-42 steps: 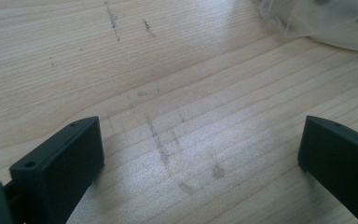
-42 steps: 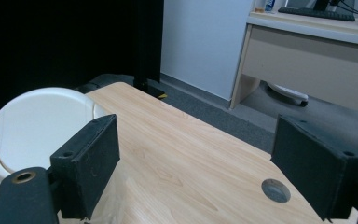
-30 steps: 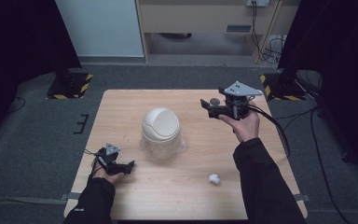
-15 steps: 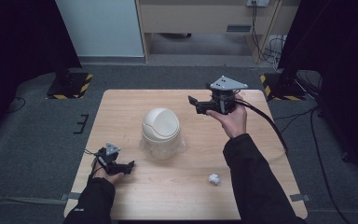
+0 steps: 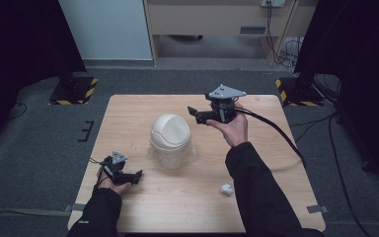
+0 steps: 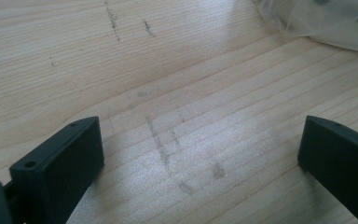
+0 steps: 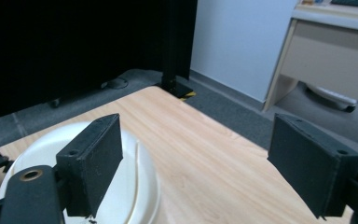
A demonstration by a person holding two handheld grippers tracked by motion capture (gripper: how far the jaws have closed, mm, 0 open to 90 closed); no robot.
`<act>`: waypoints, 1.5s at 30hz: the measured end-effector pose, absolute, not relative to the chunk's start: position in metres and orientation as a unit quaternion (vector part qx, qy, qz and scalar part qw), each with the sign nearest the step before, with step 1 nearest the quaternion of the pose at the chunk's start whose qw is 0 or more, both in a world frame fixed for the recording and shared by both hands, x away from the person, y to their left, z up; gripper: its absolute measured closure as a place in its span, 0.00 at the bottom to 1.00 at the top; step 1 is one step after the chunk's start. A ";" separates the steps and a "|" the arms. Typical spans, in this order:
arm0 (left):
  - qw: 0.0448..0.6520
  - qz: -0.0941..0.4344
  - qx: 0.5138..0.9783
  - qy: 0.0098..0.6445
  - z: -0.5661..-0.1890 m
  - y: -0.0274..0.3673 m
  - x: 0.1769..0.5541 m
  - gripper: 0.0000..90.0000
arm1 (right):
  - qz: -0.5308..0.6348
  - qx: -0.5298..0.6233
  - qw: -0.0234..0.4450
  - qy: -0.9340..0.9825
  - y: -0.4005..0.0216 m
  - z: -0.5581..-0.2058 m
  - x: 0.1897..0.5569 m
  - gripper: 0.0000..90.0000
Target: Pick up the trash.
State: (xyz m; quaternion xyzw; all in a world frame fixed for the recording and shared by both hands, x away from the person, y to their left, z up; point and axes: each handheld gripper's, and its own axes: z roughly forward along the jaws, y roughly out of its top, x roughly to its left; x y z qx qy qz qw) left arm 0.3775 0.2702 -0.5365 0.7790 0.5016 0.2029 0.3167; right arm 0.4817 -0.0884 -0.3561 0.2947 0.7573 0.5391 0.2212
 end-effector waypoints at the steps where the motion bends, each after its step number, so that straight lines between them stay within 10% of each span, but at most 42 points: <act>1: 0.317 0.203 0.779 0.502 -0.537 0.270 0.378 0.00 | 0.539 0.295 0.221 0.757 -0.088 -0.356 0.482 0.20; 45: 0.317 0.203 0.779 0.502 -0.537 0.270 0.377 0.00 | 0.462 0.292 0.164 0.821 -0.053 -0.424 0.483 0.26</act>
